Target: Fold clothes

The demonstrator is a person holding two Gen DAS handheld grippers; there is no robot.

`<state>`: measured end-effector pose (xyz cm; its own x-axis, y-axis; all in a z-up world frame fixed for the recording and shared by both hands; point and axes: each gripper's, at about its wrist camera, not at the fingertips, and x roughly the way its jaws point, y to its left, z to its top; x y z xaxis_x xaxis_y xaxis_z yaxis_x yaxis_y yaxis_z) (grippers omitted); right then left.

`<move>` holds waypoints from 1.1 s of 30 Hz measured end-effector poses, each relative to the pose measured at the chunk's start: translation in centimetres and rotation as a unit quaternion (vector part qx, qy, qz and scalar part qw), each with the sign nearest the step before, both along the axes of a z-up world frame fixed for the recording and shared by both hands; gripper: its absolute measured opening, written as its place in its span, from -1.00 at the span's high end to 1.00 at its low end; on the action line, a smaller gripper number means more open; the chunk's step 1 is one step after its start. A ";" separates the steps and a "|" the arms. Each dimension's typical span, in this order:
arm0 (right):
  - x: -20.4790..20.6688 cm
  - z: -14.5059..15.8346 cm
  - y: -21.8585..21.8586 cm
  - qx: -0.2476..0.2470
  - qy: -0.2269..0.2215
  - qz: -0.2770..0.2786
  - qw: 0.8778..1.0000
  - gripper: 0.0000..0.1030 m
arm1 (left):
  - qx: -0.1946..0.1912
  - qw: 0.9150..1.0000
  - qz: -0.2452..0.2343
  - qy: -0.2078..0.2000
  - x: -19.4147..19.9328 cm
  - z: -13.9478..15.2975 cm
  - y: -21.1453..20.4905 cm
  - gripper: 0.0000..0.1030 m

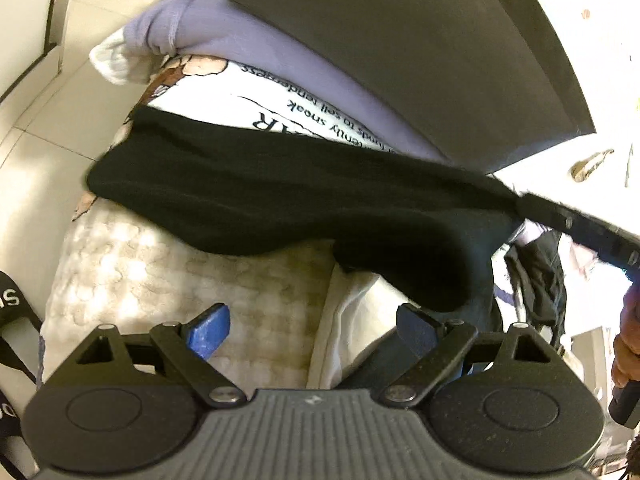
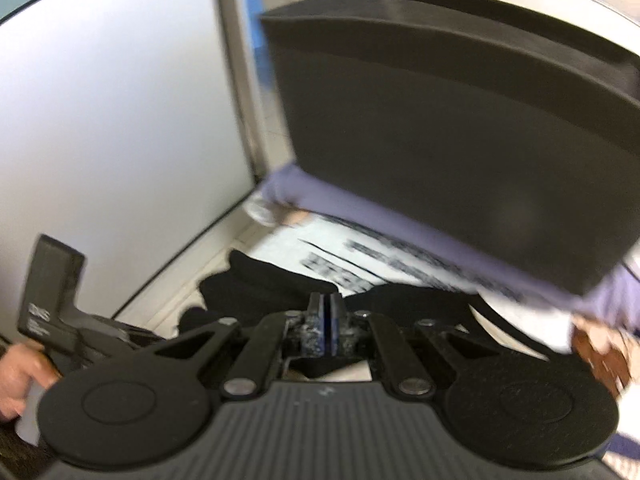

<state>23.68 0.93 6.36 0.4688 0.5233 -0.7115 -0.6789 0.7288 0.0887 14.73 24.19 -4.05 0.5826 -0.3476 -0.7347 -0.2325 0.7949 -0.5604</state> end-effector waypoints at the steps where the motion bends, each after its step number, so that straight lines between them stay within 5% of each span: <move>1: 0.1 -0.6 -0.9 -0.004 0.003 -0.013 1.000 0.93 | 0.001 1.000 0.000 0.003 0.0 -0.1 0.0 -0.76; 9: -0.3 -6.1 -6.0 -0.042 0.037 -0.088 0.995 0.88 | -0.023 0.999 0.040 0.023 -0.1 -1.6 1.2 -0.76; 12: -1.0 -8.3 -7.1 -0.050 0.054 -0.125 0.989 0.69 | -0.047 0.997 0.062 0.027 0.0 -2.1 1.9 -0.76; 15: -2.3 -8.7 -8.3 -0.043 0.060 -0.154 0.985 0.23 | -0.086 0.991 0.095 0.039 0.2 -2.7 2.9 -0.75; 28: -12.5 -11.1 -13.9 -0.088 0.127 -0.248 0.956 -0.03 | -0.020 0.987 0.145 0.068 2.1 -1.3 2.3 -0.74; 33: -16.8 -12.9 -17.9 -0.058 0.133 -0.287 0.947 -0.04 | 0.010 0.984 0.161 0.075 3.7 -1.3 2.4 -0.66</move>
